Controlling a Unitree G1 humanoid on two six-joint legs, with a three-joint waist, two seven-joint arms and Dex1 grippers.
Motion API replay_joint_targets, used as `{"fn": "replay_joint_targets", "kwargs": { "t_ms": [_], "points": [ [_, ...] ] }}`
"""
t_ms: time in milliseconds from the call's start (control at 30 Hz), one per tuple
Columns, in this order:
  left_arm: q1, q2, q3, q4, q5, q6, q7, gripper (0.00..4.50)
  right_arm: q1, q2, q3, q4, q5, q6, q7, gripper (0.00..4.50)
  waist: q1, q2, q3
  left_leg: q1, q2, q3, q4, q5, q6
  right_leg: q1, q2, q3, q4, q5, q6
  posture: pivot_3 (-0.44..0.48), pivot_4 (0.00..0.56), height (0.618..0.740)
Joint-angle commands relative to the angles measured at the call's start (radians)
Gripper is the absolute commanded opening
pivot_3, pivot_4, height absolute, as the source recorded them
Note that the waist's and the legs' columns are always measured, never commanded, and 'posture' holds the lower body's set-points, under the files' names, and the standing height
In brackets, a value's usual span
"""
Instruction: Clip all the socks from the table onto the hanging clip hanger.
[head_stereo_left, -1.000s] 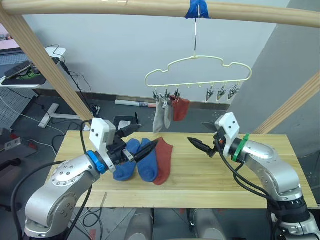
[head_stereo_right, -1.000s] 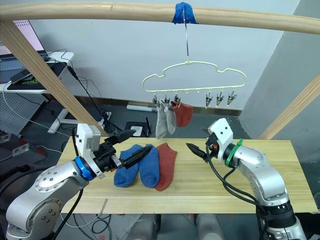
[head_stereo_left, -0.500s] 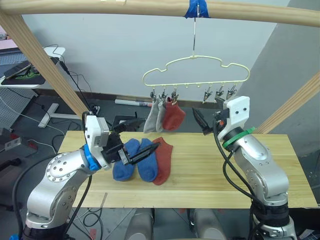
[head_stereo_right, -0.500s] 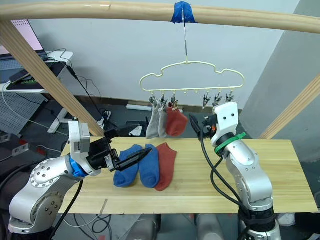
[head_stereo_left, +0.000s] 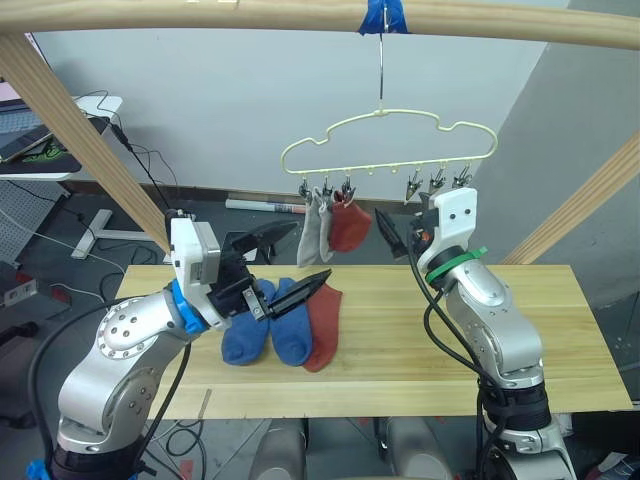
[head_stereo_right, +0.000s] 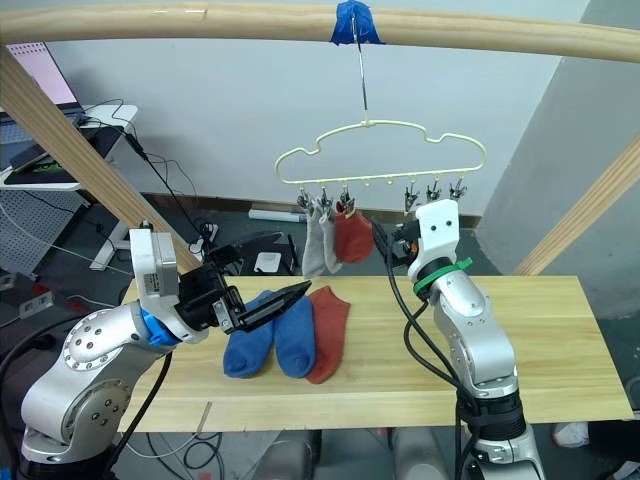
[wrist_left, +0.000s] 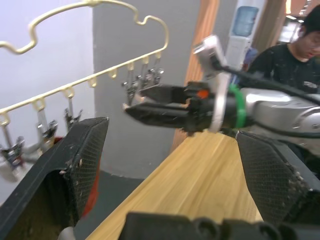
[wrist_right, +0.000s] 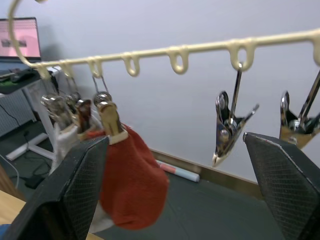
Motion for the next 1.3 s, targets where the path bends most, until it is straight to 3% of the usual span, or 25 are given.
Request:
{"fn": "replay_joint_targets", "kwargs": {
  "t_ms": [33, 1000, 1100, 1267, 1300],
  "points": [
    [-0.005, 0.003, 0.004, -0.037, -0.015, -0.013, -0.001, 4.5, -0.038, 0.019, 0.0, 0.006, -0.009, -0.052, -0.013, 4.48, -0.001, 0.0, 0.0, 0.0, 0.0, 0.0, -0.001, 0.0, 0.0, 0.0, 0.0, 0.0, 0.0, 0.0, 0.0, -0.014, 0.258, 0.74],
    [-0.002, -0.005, 0.004, -0.016, 0.004, -0.032, 0.003, 4.5, -0.091, 0.093, -0.023, 0.073, 0.009, -0.105, -0.03, 4.48, 0.0, 0.0, 0.0, 0.001, 0.001, -0.001, -0.006, 0.0, 0.0, -0.001, 0.0, -0.001, -0.002, -0.002, -0.001, -0.005, 0.242, 0.74],
    [-0.002, -0.005, 0.003, -0.017, 0.005, -0.031, 0.003, 4.5, -0.093, 0.091, -0.028, 0.078, 0.004, -0.113, -0.033, 3.92, 0.0, 0.0, 0.0, 0.001, 0.001, -0.001, -0.006, 0.0, 0.0, -0.001, 0.0, -0.002, -0.002, -0.002, 0.0, -0.007, 0.243, 0.74],
    [0.001, -0.005, 0.0, -0.019, 0.004, -0.03, 0.001, 4.5, -0.093, 0.089, -0.028, 0.076, 0.001, -0.111, -0.031, 2.27, 0.0, 0.0, 0.0, 0.001, 0.001, -0.001, -0.006, 0.0, 0.0, -0.001, 0.0, -0.001, -0.002, -0.002, 0.0, -0.011, 0.246, 0.74],
    [0.0, -0.005, 0.0, -0.018, 0.005, -0.03, 0.001, 4.5, -0.093, 0.089, -0.028, 0.076, 0.0, -0.111, -0.031, 2.27, 0.0, 0.0, 0.0, 0.001, 0.001, -0.001, -0.006, 0.0, 0.0, -0.001, 0.0, -0.002, -0.002, -0.002, 0.0, -0.011, 0.246, 0.74]
  ]
}}
